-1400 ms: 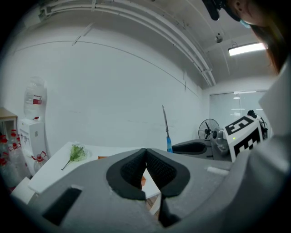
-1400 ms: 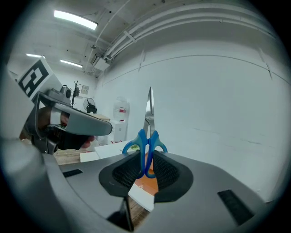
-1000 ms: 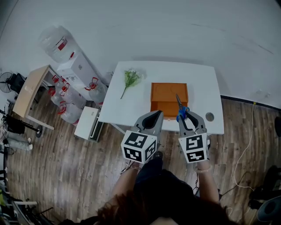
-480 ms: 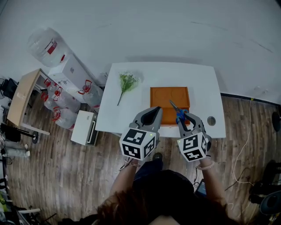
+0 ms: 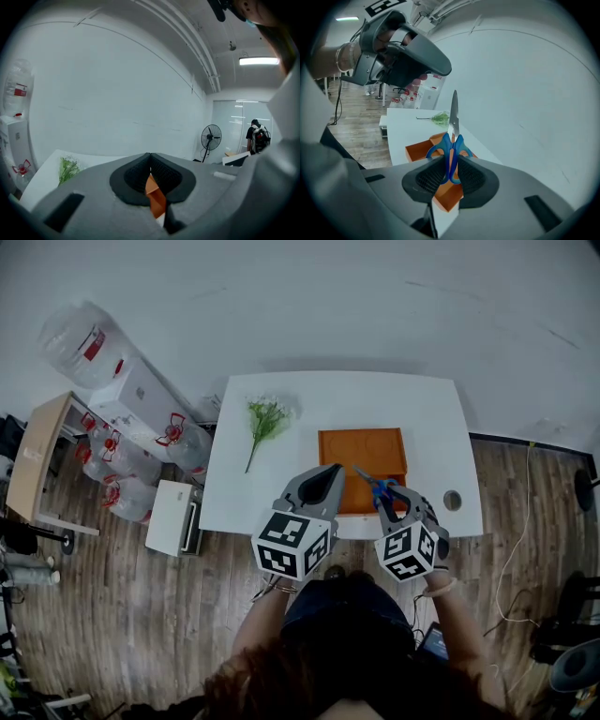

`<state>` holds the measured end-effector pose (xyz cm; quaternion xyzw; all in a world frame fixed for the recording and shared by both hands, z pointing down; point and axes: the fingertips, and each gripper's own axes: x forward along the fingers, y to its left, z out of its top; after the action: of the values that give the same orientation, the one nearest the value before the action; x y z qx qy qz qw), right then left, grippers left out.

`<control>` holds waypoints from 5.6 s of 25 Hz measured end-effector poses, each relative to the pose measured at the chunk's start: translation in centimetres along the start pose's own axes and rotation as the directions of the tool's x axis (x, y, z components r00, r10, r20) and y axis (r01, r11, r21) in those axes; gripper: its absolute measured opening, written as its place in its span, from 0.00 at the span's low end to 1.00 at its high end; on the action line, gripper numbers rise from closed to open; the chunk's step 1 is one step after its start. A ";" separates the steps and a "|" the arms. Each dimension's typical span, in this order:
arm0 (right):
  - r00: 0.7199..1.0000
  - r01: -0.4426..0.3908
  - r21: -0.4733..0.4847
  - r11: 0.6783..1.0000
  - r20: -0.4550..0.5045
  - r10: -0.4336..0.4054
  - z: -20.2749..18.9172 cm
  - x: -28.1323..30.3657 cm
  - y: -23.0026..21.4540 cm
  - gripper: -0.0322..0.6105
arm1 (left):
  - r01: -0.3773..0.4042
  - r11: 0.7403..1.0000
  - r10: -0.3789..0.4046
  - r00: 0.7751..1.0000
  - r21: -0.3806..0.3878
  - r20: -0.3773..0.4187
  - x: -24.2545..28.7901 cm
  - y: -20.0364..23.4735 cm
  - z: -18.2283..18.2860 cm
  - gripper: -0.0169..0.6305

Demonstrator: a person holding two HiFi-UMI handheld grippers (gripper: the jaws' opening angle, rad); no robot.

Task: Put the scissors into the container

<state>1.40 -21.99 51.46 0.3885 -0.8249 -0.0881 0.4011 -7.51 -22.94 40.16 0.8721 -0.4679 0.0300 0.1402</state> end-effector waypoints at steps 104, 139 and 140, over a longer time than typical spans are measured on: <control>0.852 -0.438 -0.143 0.888 -0.381 0.358 -10.0 12.9 4.8 0.23 | -0.202 0.970 0.198 0.979 -0.133 -0.046 2.3 4.2 -2.3 0.05; 0.989 -0.127 0.295 0.947 -0.039 0.145 -3.1 8.1 -3.6 0.11 | -0.155 0.985 0.151 0.987 -0.078 -0.056 4.0 3.8 -1.9 0.05; 0.991 -0.119 0.303 0.946 -0.027 0.134 -2.7 7.8 -4.0 0.11 | -0.152 0.985 0.148 0.987 -0.076 -0.055 4.2 3.7 -1.8 0.05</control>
<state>2.75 -29.86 56.07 0.3932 -0.8422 0.0735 0.3615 -8.10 -27.77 43.46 0.8270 -0.5296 0.0435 0.1838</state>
